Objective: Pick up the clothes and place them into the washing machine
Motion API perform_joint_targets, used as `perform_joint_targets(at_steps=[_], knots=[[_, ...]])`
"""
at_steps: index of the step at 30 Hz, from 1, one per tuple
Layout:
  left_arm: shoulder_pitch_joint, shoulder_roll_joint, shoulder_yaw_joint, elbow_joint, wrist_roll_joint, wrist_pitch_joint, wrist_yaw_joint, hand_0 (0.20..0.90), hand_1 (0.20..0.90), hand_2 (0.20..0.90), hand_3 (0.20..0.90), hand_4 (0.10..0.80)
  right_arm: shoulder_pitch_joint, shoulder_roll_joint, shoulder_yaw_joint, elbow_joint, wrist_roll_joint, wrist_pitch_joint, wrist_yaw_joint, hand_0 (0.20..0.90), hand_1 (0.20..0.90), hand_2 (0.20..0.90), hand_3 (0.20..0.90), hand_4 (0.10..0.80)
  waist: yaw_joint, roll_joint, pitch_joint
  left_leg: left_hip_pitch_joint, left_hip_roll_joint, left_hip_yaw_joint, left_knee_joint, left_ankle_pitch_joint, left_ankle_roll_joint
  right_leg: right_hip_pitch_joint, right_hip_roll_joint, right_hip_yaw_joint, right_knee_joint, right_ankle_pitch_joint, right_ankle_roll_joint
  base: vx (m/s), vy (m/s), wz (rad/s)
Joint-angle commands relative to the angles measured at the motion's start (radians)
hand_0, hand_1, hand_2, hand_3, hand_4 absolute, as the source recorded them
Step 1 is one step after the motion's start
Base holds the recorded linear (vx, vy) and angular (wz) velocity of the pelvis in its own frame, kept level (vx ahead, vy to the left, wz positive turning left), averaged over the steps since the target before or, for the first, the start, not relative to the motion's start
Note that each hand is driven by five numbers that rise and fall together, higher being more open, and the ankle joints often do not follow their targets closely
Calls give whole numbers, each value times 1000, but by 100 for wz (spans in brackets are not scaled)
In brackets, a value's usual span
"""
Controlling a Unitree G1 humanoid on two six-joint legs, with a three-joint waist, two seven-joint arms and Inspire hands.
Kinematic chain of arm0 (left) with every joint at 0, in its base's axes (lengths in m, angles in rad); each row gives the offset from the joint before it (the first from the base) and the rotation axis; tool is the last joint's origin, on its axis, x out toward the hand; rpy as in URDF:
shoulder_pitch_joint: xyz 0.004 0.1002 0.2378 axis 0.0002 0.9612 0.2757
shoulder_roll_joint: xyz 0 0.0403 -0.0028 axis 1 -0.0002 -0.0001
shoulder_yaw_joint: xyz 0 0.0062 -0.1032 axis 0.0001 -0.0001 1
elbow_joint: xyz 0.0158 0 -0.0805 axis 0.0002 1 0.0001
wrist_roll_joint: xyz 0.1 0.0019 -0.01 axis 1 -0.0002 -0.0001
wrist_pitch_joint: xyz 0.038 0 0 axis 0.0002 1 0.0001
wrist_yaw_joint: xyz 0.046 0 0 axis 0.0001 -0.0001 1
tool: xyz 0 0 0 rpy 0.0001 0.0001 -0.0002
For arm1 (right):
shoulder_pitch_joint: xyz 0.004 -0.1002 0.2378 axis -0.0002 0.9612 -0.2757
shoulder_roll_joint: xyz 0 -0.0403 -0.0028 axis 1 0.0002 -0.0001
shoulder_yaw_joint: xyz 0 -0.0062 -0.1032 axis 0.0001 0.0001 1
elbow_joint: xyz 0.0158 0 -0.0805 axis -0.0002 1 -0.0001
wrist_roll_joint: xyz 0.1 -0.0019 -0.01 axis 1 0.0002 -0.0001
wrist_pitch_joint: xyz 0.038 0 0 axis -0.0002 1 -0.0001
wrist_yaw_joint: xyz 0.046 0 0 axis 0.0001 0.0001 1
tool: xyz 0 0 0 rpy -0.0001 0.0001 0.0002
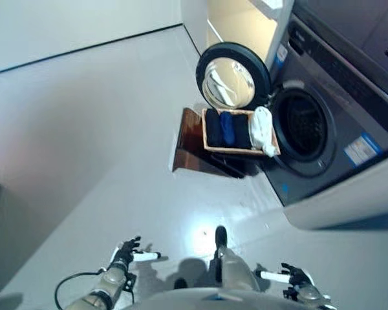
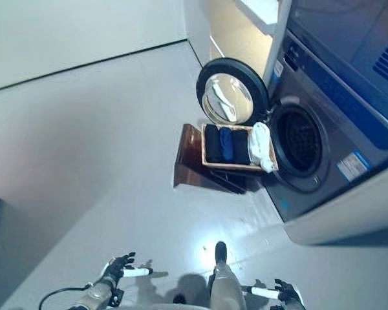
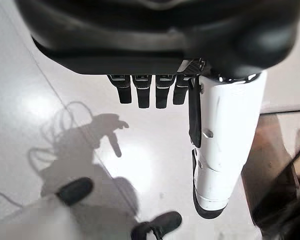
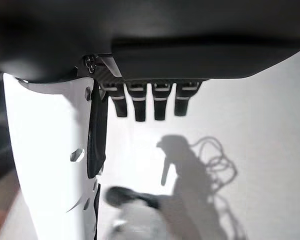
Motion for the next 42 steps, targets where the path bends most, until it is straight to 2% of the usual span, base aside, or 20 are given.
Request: perform_joint_targets(at_steps=[1, 4, 7, 9, 10, 12, 13, 16, 22, 24, 25, 26, 27, 29, 32, 34, 35, 36, 40, 42], knots=[[-43, 54, 15, -66, 8, -21, 2, 900, 900, 900, 900, 800, -43, -55, 20, -11, 8, -11, -28, 900, 900, 900, 900, 800, 10, -25, 59, -117, 7, -35, 373, 217, -33, -48, 37, 48, 22, -32, 0, 218, -212, -41], [-55, 46, 9, -69, -1, -23, 9, 900, 900, 900, 900, 800, -82, -60, 56, -33, 7, -17, -47, 900, 900, 900, 900, 800, 43, -47, 80, -256, -11, -53, 476, 199, -3, -7, 45, 95, 24, -71, -14, 225, -132, -54], [-71, 49, 1, -88, -13, -35, 36, 900, 900, 900, 900, 800, -129, -67, 85, -60, 27, -28, -70, 900, 900, 900, 900, 800, 86, -58, 101, -428, -9, -25, 325, 162, 17, 44, 64, 142, 39, -116, -6, 271, -4, -36], [-78, 51, -3, -102, -21, -39, 43, 900, 900, 900, 900, 800, -148, -67, 103, -72, 30, -35, -85, 900, 900, 900, 900, 800, 112, -50, 103, -452, 4, -11, 118, 200, 7, 77, 91, 157, 45, -150, 1, 370, 54, -39], [-80, 52, -6, -109, -24, -39, 47, 900, 900, 900, 900, 800, -160, -65, 119, -80, 27, -37, -92, 900, 900, 900, 900, 800, 135, -32, 102, -447, 11, -18, -40, 275, -6, 109, 126, 168, 48, -171, 3, 460, 69, -31], [-75, 52, -13, -110, -20, -39, 48, 900, 900, 900, 900, 800, -176, -61, 138, -87, 21, -38, -111, 900, 900, 900, 900, 800, 164, -9, 89, -466, 19, -10, -221, 332, -9, 165, 179, 199, 50, -212, 1, 468, 66, -34], [-66, 52, -16, -113, -16, -38, 45, 900, 900, 900, 900, 800, -179, -58, 143, -91, 22, -36, -113, 900, 900, 900, 900, 800, 176, -10, 84, -452, 17, 12, -261, 346, -9, 199, 185, 213, 53, -234, 5, 472, 97, -41], [-33, 57, -12, -113, -8, -39, 42, 900, 900, 900, 900, 800, -193, -41, 165, -122, 11, -41, -111, 900, 900, 900, 900, 800, 203, -13, 61, -397, -1, -60, -257, 365, 7, 239, 201, 256, 86, -280, 6, 349, 130, -102], [-31, 74, -14, -108, 12, -36, 40, 900, 900, 900, 900, 800, -227, -25, 159, -185, 30, -41, -113, 900, 900, 900, 900, 800, 210, -32, 33, -387, -42, -17, -166, 295, 43, 254, 144, 265, 162, -315, 35, 226, 140, -55], [-15, 86, -10, -124, 23, -37, 36, 900, 900, 900, 900, 800, -237, -20, 156, -186, 26, -39, -108, 900, 900, 900, 900, 800, 213, -29, 21, -340, -56, -13, -166, 255, 68, 202, 121, 251, 294, -254, 80, 224, 129, -5], [-15, 86, -10, -124, 23, -37, 36, 900, 900, 900, 900, 800, -237, -20, 156, -186, 26, -39, -108, 900, 900, 900, 900, 800, 213, -29, 21, -340, -56, -13, -166, 255, 68, 201, 121, 251, 296, -255, 80, 143, 99, 0], [-9, 95, -3, -141, 20, -38, 41, 900, 900, 900, 900, 800, -249, -23, 160, -187, 17, -33, -108, 900, 900, 900, 900, 800, 204, -22, 36, -296, -61, -15, -175, 239, 83, 133, 105, 237, 416, -139, 116, 111, 99, 5], [-9, 102, -3, -155, 11, -39, 44, 900, 900, 900, 900, 800, -261, -24, 165, -201, 18, -32, -110, 900, 900, 900, 900, 800, 191, -11, 54, -272, -59, -21, -181, 236, 89, 85, 117, 231, 480, -97, 124, 131, 131, 11], [-2, 109, -1, -174, 2, -43, 43, 900, 900, 900, 900, 800, -271, -25, 162, -204, 16, -32, -113, 900, 900, 900, 900, 800, 175, 5, 76, -251, -53, -33, -180, 229, 92, 25, 122, 209, 540, -105, 117, 115, 83, 18], [-8, 109, -8, -184, -20, -53, 51, 900, 900, 900, 900, 800, -283, -30, 157, -204, 20, -30, -118, 900, 900, 900, 900, 800, 174, 15, 77, -203, -45, -41, -199, 198, 77, -30, 58, 136, 384, -194, 71, 236, -20, 10], [-31, 102, -16, -167, -27, -60, 65, 900, 900, 900, 900, 800, -304, -34, 155, -209, 14, -24, -122, 900, 900, 900, 900, 800, 163, -12, 91, -161, -67, -47, -195, 151, 57, -75, -33, 82, 116, -119, 85, 266, -148, -7], [-32, 102, -16, -166, -27, -61, 65, 900, 900, 900, 900, 800, -303, -34, 154, -209, 14, -24, -122, 900, 900, 900, 900, 800, 161, -6, 95, -155, -63, -51, -192, 145, 57, -60, -29, 76, 103, -116, 85, 373, -199, -1], [-48, 99, -21, -157, -35, -68, 74, 900, 900, 900, 900, 800, -314, -29, 147, -195, 6, -15, -129, 900, 900, 900, 900, 800, 153, -24, 105, -112, -73, -60, -182, 100, 44, -96, -92, 52, -35, -27, 110, 372, -183, 1], [-41, 98, -21, -181, -33, -74, 75, 900, 900, 900, 900, 800, -273, -28, 136, -205, -4, -11, -136, 900, 900, 900, 900, 800, 142, -56, 94, -76, -86, -92, -148, 48, 35, -46, -98, 94, -90, 30, 125, 342, -198, 35], [-36, 82, -30, -189, -21, -73, 77, 900, 900, 900, 900, 800, -236, -34, 135, -212, -14, -11, -142, 900, 900, 900, 900, 800, 134, -67, 64, -63, -62, -114, -133, 23, 13, -20, -102, 77, -80, 56, 122, 303, -293, 95]])
